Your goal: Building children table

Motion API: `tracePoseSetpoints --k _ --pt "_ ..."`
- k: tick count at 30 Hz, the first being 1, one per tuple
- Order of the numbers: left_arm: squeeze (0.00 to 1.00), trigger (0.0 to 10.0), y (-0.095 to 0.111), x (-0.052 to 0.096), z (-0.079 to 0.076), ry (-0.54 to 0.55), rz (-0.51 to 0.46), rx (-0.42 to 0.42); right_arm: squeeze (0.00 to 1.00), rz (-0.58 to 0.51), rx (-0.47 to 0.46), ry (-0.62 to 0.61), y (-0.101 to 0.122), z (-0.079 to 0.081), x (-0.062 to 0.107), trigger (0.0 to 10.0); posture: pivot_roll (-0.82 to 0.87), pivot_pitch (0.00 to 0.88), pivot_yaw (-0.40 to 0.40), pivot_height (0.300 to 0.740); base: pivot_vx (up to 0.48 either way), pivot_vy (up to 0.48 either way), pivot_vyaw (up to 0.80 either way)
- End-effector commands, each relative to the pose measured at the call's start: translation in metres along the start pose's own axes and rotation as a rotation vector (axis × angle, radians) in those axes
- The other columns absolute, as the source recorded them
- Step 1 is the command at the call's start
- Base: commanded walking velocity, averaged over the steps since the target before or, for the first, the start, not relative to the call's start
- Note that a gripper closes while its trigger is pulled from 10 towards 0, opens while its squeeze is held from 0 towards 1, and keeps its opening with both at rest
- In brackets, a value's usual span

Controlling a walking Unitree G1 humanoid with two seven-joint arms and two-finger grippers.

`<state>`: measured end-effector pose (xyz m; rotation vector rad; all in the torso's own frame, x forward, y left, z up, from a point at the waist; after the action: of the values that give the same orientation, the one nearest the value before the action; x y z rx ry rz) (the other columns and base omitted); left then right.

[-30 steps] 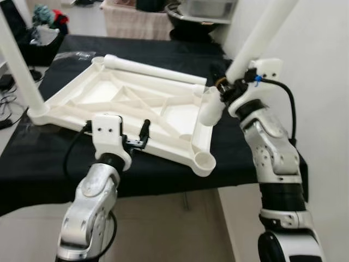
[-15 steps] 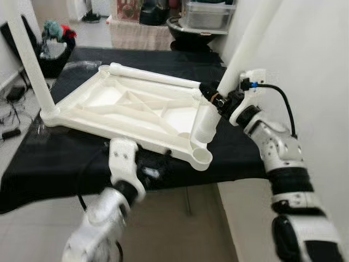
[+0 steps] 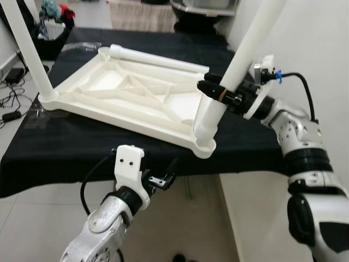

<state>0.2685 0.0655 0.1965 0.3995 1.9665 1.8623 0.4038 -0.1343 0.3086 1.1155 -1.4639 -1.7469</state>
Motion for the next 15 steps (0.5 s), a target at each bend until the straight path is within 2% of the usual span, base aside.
tracePoseSetpoints --k 1,8,15 --pt "0.0 10.0 -0.003 0.004 -0.005 -0.023 0.023 0.007 0.0 -0.021 0.027 0.037 0.007 0.002 0.0 10.0 0.1 0.315 -0.073 0.74 0.0 0.0 0.0" --pt "0.0 10.0 -0.001 0.004 -0.01 -0.049 0.028 0.007 0.0 0.011 0.022 0.137 0.003 0.012 -0.003 10.0 0.11 0.334 -0.057 0.74 0.0 0.0 0.0" --pt "0.0 10.0 -0.003 0.004 -0.006 -0.051 0.043 -0.003 0.0 0.055 0.023 0.235 0.001 0.021 0.003 10.0 0.11 0.334 -0.051 0.74 0.0 0.0 0.0"
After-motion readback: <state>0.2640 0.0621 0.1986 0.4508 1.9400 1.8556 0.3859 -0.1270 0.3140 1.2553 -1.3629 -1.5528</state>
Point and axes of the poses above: a point about 5 cm out from each wrist's last joint towards the gripper, its own x axis pointing back from the gripper into the wrist, its own y axis along the axis of the wrist's last joint, z = x × y, the point moved 5 cm from there along -x, pointing out of the wrist towards the gripper, and after that the axes turned 8 degrees about -x, right-handed, at the moved point
